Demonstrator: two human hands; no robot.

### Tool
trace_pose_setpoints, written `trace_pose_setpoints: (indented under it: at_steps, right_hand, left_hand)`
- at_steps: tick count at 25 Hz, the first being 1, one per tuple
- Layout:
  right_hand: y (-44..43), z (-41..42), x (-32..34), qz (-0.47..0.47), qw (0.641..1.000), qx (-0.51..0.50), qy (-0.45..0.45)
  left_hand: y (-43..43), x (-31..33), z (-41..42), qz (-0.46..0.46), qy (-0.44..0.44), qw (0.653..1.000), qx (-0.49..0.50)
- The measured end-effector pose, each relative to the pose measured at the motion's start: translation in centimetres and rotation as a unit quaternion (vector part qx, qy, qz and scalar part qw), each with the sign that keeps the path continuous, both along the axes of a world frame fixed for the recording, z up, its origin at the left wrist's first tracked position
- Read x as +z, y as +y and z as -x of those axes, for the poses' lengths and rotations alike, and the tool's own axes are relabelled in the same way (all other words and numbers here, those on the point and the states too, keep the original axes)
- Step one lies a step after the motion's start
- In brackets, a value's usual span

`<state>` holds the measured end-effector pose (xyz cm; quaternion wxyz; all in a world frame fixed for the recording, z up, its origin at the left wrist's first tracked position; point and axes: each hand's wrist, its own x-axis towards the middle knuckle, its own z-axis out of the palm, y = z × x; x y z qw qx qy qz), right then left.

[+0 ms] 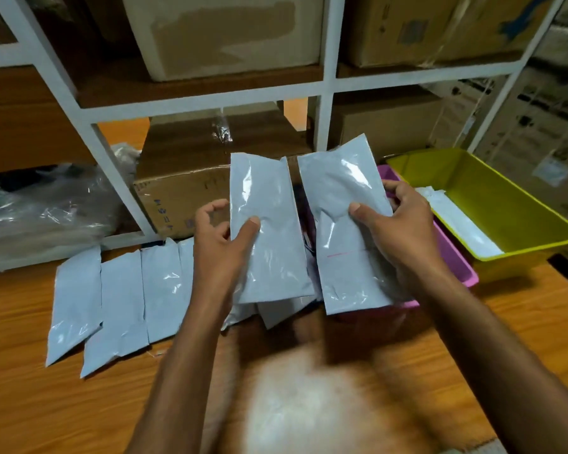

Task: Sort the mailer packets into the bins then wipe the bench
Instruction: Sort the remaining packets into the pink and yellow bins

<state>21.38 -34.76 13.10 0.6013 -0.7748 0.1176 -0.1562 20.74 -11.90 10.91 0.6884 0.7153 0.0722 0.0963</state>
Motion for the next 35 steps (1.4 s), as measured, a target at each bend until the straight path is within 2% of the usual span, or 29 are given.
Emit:
trace_pose_setpoints:
  at_steps: [4,9,15,21,27,31,35]
  right_hand:
    - [-6.5,-0.1,0.9,-0.039,0.999,-0.034,0.006]
    - [-16.0,-1.8,1.4,-0.083,0.996,-0.027,0.018]
    - [-25.3,-5.7,0.5,-0.055,0.997,0.022,0.059]
    - [-28.5,-8.6,-0.2,-0.035,0.996,0.030,0.079]
    - [-30.6,-10.3,-1.9,0.069,0.992,-0.002,0.102]
    - [-32.0,-12.0,-3.2,0.156,0.977,0.017,0.141]
    - [-32.0,-13.8,-4.0,0.169,0.968,0.055,0.175]
  left_hand:
    - [-6.1,0.7,-0.8,-0.021,-0.008,0.999,-0.025]
    - [-14.7,0.3,-2.8,-0.034,0.001,0.999,-0.034]
    - [-22.8,-0.3,-4.9,-0.040,0.027,0.999,-0.002]
    - [-26.4,0.1,-5.6,-0.070,0.040,0.997,-0.001]
    - [-29.7,-0.2,-8.2,-0.117,0.040,0.992,-0.031]
    - [-31.1,-1.4,-9.8,-0.139,0.051,0.989,-0.026]
    - [-32.0,-2.2,-10.8,-0.144,0.054,0.988,-0.017]
